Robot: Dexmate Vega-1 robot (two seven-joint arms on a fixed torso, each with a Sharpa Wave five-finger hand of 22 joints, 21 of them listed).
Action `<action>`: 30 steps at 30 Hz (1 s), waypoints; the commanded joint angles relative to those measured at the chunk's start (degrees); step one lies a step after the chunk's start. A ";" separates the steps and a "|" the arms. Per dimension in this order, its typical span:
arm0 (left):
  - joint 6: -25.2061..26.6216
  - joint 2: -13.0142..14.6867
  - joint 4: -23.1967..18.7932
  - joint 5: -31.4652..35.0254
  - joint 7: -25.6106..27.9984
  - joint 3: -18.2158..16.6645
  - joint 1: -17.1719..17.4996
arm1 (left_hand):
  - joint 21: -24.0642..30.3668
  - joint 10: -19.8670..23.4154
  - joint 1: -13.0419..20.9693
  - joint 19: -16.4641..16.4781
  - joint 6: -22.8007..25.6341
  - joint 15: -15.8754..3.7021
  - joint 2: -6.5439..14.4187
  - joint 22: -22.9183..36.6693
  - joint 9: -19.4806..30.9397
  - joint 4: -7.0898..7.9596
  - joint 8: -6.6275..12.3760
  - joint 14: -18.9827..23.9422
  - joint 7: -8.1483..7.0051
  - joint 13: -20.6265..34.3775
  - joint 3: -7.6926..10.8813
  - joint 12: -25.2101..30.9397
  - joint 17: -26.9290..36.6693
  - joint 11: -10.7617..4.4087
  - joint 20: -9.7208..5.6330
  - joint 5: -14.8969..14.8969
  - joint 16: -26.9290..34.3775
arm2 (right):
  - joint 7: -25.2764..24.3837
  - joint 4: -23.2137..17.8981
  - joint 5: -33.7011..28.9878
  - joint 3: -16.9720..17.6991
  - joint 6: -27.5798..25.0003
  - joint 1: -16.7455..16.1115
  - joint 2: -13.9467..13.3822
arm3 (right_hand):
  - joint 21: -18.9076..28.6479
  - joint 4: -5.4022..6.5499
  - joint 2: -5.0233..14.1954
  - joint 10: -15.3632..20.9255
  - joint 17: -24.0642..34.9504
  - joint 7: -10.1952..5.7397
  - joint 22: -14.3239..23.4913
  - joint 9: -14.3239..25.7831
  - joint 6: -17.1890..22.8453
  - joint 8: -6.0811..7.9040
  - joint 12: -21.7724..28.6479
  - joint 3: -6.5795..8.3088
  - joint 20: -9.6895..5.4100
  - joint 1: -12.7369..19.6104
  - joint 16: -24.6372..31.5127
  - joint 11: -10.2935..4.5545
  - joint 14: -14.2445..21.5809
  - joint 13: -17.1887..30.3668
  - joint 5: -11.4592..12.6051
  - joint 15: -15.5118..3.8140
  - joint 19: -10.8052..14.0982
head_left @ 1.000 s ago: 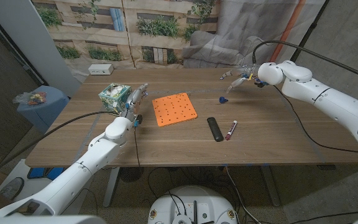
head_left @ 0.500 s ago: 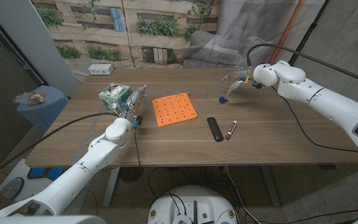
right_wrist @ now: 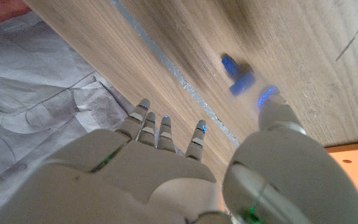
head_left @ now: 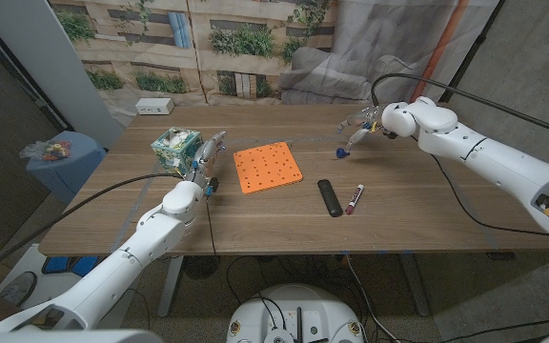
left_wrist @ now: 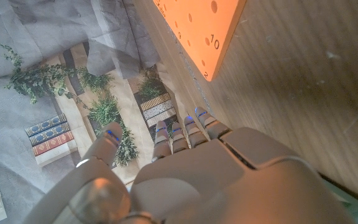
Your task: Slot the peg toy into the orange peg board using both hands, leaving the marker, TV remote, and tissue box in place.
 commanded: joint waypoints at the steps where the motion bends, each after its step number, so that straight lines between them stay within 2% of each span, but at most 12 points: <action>1: -0.07 -0.42 0.87 -0.16 0.11 0.28 -0.37 | 0.19 0.24 0.72 0.38 0.27 -0.27 3.60 0.32 0.14 0.00 0.24 0.38 0.20 0.31 0.41 0.01 0.21 0.28 -4.28 0.12 0.05 | 2.54 -1.21 -3.80 -1.62 -3.83 -0.76 1.59 | 0.51 -0.04 0.33 -0.19 0.22 -0.23 0.23 0.36 0.46 0.44 0.20 -0.21 0.07 -0.52 0.14 0.61 0.29 0.18 0.25 0.18 1.11; 17: -1.12 -1.17 2.57 -0.57 -0.74 0.69 -0.85 | 0.19 0.34 0.71 0.41 0.37 -0.24 3.62 0.32 0.14 0.16 0.24 0.47 0.29 0.31 0.51 0.03 0.24 0.37 -4.29 0.10 0.07 | 1.96 -1.35 -9.08 -3.85 -5.71 -1.01 3.04 | 0.63 -0.43 0.81 -0.41 0.34 -0.26 0.23 0.64 1.09 1.04 0.08 0.20 -0.19 0.63 0.19 0.23 0.48 0.33 0.52 -0.31 2.08; 30: -1.72 -1.16 2.24 -0.96 -0.73 0.58 0.17 | 0.19 0.40 0.70 0.45 0.37 -0.32 3.58 0.33 0.15 0.27 0.21 0.52 0.29 0.31 0.59 0.03 0.25 0.30 -4.31 0.09 0.07 | 2.14 0.07 -13.33 -5.69 -4.09 0.44 3.60 | 0.66 -0.78 1.14 -0.23 0.34 -0.27 0.23 0.94 2.43 1.95 0.12 0.72 -0.51 2.29 0.21 -0.64 0.75 0.45 0.61 -1.10 2.87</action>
